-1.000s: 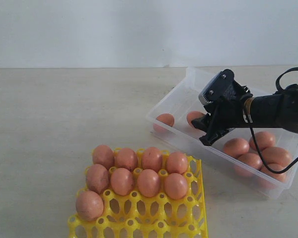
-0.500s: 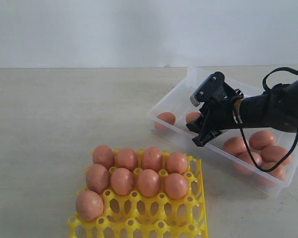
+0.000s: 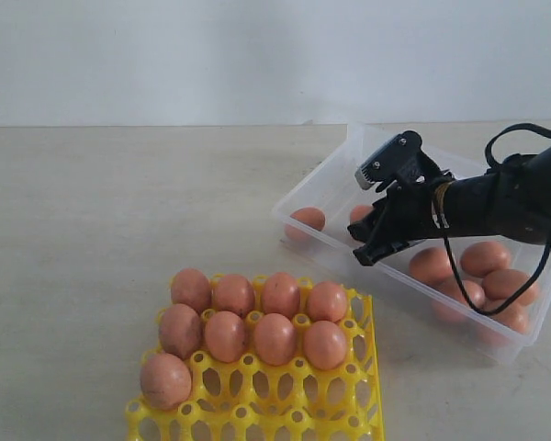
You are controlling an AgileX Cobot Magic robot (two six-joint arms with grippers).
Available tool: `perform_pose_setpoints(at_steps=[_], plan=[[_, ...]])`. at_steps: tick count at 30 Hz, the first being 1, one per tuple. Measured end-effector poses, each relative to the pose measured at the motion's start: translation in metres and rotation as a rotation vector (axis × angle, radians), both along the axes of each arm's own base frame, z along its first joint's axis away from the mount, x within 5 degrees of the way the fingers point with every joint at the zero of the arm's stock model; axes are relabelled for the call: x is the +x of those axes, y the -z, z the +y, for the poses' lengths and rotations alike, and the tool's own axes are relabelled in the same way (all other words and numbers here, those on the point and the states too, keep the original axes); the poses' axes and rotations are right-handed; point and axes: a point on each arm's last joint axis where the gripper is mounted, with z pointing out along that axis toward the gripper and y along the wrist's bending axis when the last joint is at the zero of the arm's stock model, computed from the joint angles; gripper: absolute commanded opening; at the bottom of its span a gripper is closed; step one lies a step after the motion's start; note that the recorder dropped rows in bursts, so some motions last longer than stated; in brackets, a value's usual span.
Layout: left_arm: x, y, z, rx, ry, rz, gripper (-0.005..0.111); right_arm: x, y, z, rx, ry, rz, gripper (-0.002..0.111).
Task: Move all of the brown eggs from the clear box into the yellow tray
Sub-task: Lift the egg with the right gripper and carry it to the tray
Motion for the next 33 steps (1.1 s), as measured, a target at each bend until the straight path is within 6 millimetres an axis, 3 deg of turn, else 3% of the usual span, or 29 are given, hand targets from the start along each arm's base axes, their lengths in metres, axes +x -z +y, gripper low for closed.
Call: perform_pose_setpoints(at_steps=[8, 15, 20, 25, 29, 33], plan=[[0.000, 0.000, 0.000, 0.000, 0.000, 0.000, 0.004, 0.000, -0.011, -0.002, 0.109, 0.138, 0.053, 0.000], [0.000, 0.000, 0.000, 0.000, 0.000, 0.000, 0.004, -0.002, -0.059, -0.002, 0.208, 0.193, -0.041, 0.000], [0.000, 0.000, 0.000, 0.000, 0.000, 0.000, 0.004, -0.001, -0.094, -0.005, 0.437, 0.349, -0.116, 0.000], [0.000, 0.000, 0.000, 0.000, 0.000, 0.000, 0.004, 0.002, -0.113, -0.013, 0.716, 0.560, -0.158, 0.000], [0.000, 0.000, 0.000, 0.000, 0.000, 0.000, 0.004, 0.005, -0.130, -0.014, 0.876, 0.543, -0.283, 0.000], [0.000, 0.000, 0.000, 0.000, 0.000, 0.000, 0.004, 0.003, -0.157, -0.011, 1.037, 0.390, -0.519, 0.000]])
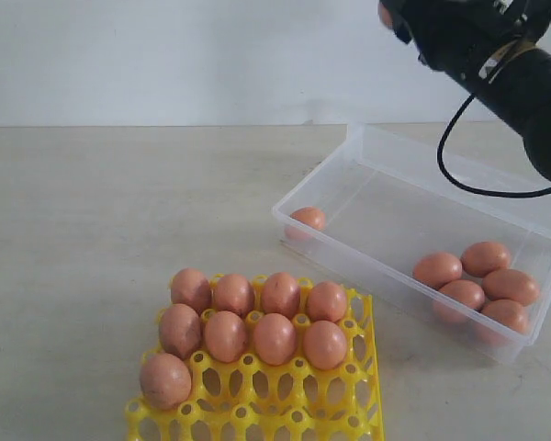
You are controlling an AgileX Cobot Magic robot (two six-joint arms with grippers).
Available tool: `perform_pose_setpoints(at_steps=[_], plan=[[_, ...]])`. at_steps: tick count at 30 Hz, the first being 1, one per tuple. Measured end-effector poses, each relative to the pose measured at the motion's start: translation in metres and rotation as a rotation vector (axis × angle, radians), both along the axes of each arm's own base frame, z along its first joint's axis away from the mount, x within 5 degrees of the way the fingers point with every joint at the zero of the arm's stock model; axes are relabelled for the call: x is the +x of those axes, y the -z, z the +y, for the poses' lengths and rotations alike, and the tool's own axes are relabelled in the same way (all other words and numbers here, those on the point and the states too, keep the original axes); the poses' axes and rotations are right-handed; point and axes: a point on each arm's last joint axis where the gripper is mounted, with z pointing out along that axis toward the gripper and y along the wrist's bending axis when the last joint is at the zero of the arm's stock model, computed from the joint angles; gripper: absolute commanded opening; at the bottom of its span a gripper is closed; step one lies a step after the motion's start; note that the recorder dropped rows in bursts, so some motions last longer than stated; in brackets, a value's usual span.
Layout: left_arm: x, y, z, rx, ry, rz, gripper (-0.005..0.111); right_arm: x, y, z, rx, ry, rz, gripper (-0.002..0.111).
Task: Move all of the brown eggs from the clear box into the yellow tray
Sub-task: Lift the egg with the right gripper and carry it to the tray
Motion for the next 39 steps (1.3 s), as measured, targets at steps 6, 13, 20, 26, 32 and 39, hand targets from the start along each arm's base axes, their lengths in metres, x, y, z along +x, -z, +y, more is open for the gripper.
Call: perform_pose_setpoints(at_steps=[6, 13, 20, 26, 32, 39], plan=[[0.000, 0.000, 0.000, 0.000, 0.000, 0.000, 0.004, -0.007, -0.025, -0.006, 0.093, 0.040, -0.243, 0.000], [0.000, 0.000, 0.000, 0.000, 0.000, 0.000, 0.004, -0.022, -0.046, 0.007, -0.375, 0.035, -0.410, 0.000], [0.000, 0.000, 0.000, 0.000, 0.000, 0.000, 0.004, -0.030, -0.040, 0.011, -1.006, -0.005, -0.245, 0.000], [0.000, 0.000, 0.000, 0.000, 0.000, 0.000, 0.004, -0.053, -0.035, 0.021, -1.045, -0.061, -0.041, 0.000], [0.000, 0.000, 0.000, 0.000, 0.000, 0.000, 0.004, -0.127, -0.034, 0.057, -0.532, -0.092, -0.217, 0.000], [0.000, 0.000, 0.000, 0.000, 0.000, 0.000, 0.004, -0.193, 0.073, 0.129, -0.567, -0.562, 0.039, 0.000]])
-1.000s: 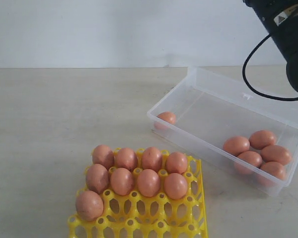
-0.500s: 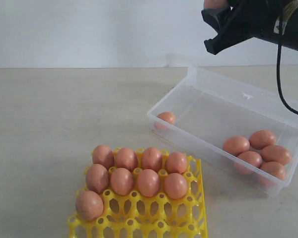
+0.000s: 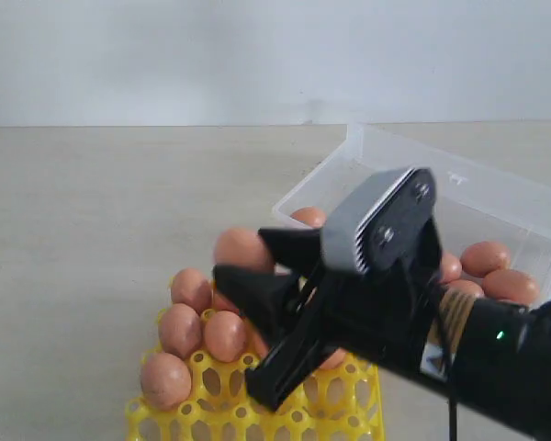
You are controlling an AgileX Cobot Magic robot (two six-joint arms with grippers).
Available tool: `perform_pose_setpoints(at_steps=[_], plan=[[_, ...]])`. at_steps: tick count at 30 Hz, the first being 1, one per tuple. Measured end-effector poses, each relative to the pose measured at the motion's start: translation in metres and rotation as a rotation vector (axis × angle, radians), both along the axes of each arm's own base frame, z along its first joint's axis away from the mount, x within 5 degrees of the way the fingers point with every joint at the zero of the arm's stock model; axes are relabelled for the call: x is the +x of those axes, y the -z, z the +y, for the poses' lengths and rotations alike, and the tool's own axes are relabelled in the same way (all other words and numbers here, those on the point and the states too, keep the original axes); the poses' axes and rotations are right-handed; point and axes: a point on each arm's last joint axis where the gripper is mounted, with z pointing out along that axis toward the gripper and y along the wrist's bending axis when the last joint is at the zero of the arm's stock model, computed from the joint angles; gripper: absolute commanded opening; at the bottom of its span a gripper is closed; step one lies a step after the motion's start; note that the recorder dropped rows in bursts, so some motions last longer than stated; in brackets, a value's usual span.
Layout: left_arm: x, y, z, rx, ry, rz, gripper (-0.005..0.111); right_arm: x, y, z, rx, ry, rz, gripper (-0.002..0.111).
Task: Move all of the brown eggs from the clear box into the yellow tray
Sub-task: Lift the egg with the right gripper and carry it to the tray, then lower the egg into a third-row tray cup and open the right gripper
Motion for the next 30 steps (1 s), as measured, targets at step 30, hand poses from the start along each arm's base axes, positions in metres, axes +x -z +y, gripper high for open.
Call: perform_pose_setpoints(at_steps=[30], plan=[[0.000, 0.000, 0.000, 0.000, 0.000, 0.000, 0.004, -0.028, 0.088, 0.041, -0.093, 0.012, 0.186, 0.000]])
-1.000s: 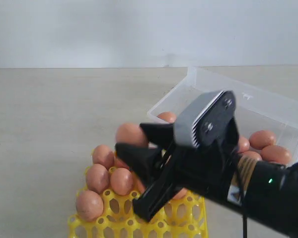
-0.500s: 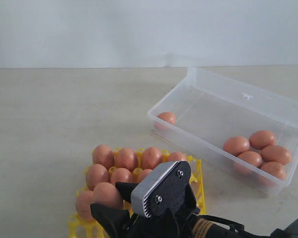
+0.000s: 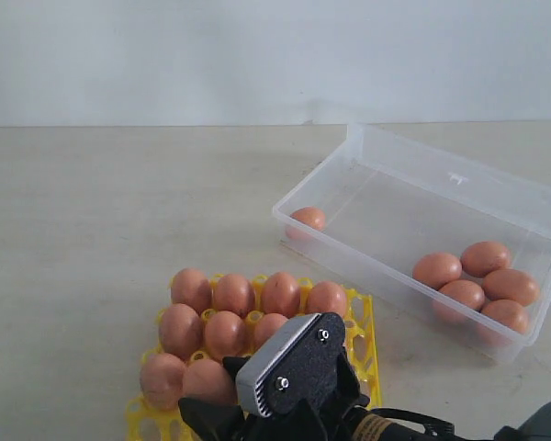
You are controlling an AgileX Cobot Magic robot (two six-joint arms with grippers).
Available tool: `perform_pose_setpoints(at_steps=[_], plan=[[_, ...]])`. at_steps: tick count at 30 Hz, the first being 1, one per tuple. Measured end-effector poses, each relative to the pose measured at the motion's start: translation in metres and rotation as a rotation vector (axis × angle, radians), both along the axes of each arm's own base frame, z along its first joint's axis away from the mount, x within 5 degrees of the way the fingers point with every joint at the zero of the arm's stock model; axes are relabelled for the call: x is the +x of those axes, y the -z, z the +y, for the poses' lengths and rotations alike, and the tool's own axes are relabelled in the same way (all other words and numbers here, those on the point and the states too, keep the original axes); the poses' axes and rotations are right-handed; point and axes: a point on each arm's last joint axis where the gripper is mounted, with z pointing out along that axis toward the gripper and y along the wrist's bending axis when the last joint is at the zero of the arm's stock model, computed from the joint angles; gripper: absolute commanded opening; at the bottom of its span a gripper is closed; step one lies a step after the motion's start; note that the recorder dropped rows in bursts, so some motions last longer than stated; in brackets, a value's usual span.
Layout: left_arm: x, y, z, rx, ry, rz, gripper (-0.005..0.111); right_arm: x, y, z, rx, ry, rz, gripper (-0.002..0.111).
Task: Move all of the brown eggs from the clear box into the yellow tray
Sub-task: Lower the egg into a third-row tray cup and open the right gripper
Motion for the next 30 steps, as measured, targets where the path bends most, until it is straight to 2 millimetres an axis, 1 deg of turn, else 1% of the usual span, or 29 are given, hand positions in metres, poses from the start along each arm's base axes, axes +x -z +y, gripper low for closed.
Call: perform_pose_setpoints(at_steps=[6, 11, 18, 20, 25, 27, 30], plan=[[0.000, 0.000, 0.000, 0.000, 0.000, 0.000, 0.004, 0.000, 0.000, 0.000, 0.001, 0.002, -0.001, 0.000], [0.000, 0.000, 0.000, 0.000, 0.000, 0.000, 0.004, 0.002, -0.006, 0.001, 0.054, 0.011, -0.045, 0.000], [0.000, 0.000, 0.000, 0.000, 0.000, 0.000, 0.004, 0.012, -0.009, -0.002, 0.085, 0.137, -0.051, 0.000], [0.000, 0.000, 0.000, 0.000, 0.000, 0.000, 0.004, 0.017, -0.013, 0.001, 0.106, 0.163, -0.062, 0.000], [0.000, 0.000, 0.000, 0.000, 0.000, 0.000, 0.004, 0.029, -0.026, 0.018, 0.177, 0.170, -0.103, 0.000], [0.000, 0.000, 0.000, 0.000, 0.000, 0.000, 0.004, 0.030, -0.029, 0.022, 0.195, 0.157, -0.117, 0.000], [0.000, 0.000, 0.000, 0.000, 0.000, 0.000, 0.004, 0.030, -0.030, 0.023, 0.193, 0.145, -0.122, 0.000]])
